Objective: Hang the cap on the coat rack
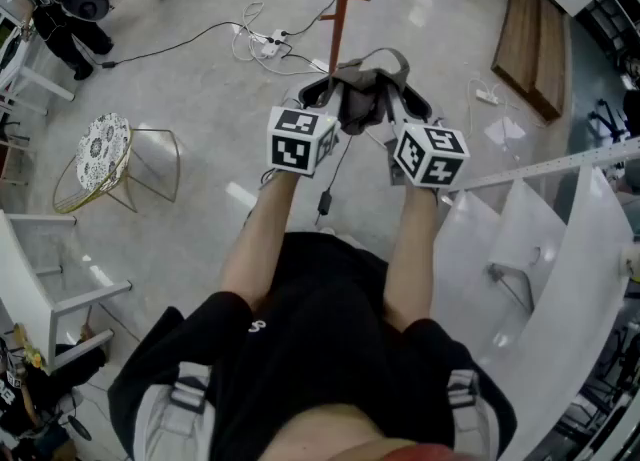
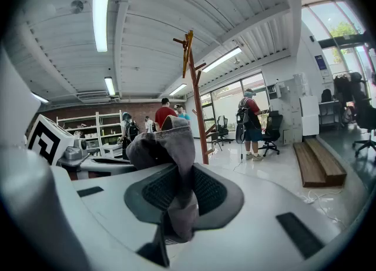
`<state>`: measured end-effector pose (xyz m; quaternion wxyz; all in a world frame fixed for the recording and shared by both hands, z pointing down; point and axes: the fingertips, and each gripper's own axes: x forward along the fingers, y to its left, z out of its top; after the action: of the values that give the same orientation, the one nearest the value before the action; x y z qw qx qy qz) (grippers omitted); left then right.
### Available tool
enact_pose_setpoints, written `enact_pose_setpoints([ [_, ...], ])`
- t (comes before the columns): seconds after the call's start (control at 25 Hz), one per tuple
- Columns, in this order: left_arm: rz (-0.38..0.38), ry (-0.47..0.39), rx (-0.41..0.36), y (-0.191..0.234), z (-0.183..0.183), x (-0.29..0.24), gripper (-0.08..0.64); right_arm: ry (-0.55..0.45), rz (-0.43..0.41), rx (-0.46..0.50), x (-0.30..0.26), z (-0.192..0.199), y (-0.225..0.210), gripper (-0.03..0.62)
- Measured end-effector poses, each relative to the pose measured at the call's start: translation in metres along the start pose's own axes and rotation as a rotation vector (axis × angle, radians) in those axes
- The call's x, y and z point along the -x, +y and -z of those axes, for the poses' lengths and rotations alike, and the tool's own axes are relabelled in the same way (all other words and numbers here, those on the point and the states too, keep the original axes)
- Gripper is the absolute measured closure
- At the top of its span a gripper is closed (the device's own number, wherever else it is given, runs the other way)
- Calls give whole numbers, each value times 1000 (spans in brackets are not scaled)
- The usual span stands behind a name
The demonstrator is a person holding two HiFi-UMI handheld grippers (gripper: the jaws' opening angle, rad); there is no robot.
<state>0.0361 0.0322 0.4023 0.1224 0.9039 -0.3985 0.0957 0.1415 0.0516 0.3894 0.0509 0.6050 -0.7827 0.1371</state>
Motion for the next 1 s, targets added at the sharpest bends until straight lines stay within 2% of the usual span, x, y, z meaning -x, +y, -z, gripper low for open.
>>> enact_pose_setpoints([
  [0.2,24,-10,-1,-23,3,-11,511,-7,48,-30,17,7,-29,535],
  [0.36,34,18,3,-29,17,-12,511,2,49,-40,19,19,-28,535],
  [0.48,27,20,9,-41,18,-16,511,-49,66,-69,28,14,-39,535],
  [0.6,11,-11,-18,-45,12,-18,511,-73,88,-71,29,11,-46,533],
  [1.0,-35,-38,-30,-31,1,-11,511,-94,43,-62,7,0,-36,526],
])
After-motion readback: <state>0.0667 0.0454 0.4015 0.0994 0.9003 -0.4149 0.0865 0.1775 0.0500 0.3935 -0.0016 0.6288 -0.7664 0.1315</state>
